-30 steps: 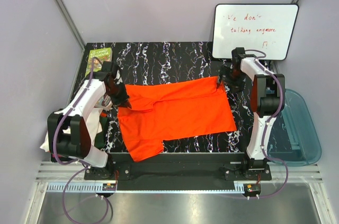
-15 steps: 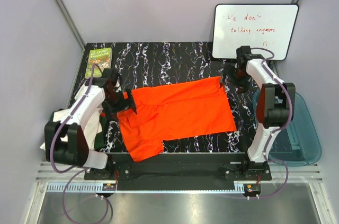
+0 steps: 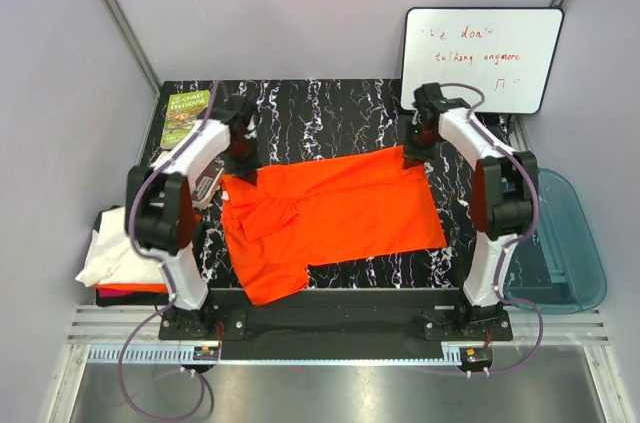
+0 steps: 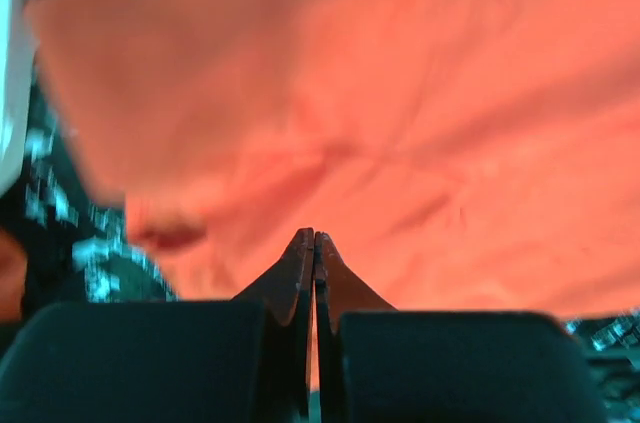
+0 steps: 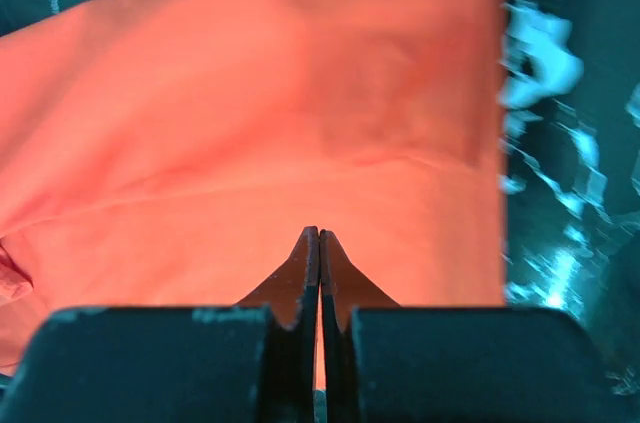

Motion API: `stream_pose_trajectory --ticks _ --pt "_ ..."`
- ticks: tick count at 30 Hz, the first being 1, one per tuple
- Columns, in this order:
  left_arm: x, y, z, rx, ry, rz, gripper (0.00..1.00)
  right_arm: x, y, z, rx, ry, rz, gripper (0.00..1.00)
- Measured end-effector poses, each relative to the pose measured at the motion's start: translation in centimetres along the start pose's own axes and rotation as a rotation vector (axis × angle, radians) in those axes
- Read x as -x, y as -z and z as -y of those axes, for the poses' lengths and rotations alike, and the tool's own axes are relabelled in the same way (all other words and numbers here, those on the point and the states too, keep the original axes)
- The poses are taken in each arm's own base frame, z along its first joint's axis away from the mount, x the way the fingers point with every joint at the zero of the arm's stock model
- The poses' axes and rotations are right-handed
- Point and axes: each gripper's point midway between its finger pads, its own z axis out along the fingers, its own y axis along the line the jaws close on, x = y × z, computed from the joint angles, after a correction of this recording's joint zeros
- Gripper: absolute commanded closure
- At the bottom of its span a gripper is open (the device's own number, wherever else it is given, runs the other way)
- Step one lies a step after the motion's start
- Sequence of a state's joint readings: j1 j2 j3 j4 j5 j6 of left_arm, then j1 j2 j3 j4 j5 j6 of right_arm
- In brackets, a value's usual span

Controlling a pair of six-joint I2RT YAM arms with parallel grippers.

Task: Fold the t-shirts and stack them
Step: Fold the tshirt

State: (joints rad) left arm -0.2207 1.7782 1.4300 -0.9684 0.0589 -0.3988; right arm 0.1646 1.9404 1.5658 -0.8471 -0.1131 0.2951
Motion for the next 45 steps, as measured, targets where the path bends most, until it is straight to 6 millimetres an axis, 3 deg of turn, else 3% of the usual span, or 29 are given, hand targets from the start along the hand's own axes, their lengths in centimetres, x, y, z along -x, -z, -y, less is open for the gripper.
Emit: stream_pose_trajectory --ticks 4,10,15,25,32,34,36,37,39,40,42,43,45 --pt "1.2 -3.9 0.6 0.045 -0.029 -0.067 1.00 0.0 -3.0 -2.6 -0.001 0.061 -0.041 1.00" --pt "1.0 -8.2 0.2 0.122 -0.046 -0.166 1.00 -0.2 -7.4 -1.7 -0.064 0.060 -0.110 1.00" --pt "3.0 -8.5 0.8 0.170 -0.062 -0.150 1.00 0.8 -7.8 -1.5 -0.096 0.053 -0.102 1.00" --pt "11.0 -10.8 4.1 0.206 -0.077 -0.042 1.00 4.1 -8.7 -1.7 -0.142 0.038 -0.043 1.00" --pt "11.8 -10.9 4.7 0.153 -0.042 -0.015 1.00 5.5 -9.0 -1.9 -0.149 0.043 -0.010 1.00" --pt "11.9 -10.6 4.8 0.137 -0.041 -0.002 1.00 5.6 -8.9 -1.9 -0.151 0.049 -0.004 0.92" --pt "11.6 -9.5 4.7 0.121 -0.046 0.013 1.00 5.7 -8.4 -1.5 -0.167 0.057 0.008 0.82" --pt "11.3 -8.5 4.6 0.113 -0.050 0.025 0.98 5.5 -7.6 -1.3 -0.178 0.061 0.014 0.70" --pt "11.2 -5.2 4.8 0.084 -0.057 0.071 0.84 5.4 -5.8 -1.0 -0.188 0.065 0.035 0.58" --pt "11.2 -3.2 5.0 0.063 -0.057 0.107 0.62 5.4 -4.0 -0.9 -0.192 0.069 0.060 0.45" --pt "11.1 1.7 5.5 0.007 -0.057 0.203 0.36 5.4 -0.8 -1.0 -0.175 0.047 0.108 0.33" --pt "10.9 4.3 5.7 -0.026 -0.050 0.256 0.15 5.3 1.2 -1.1 -0.158 0.033 0.141 0.27" --pt "9.6 8.9 5.7 -0.092 -0.040 0.348 0.01 4.8 4.8 -0.9 -0.098 -0.025 0.192 0.24"
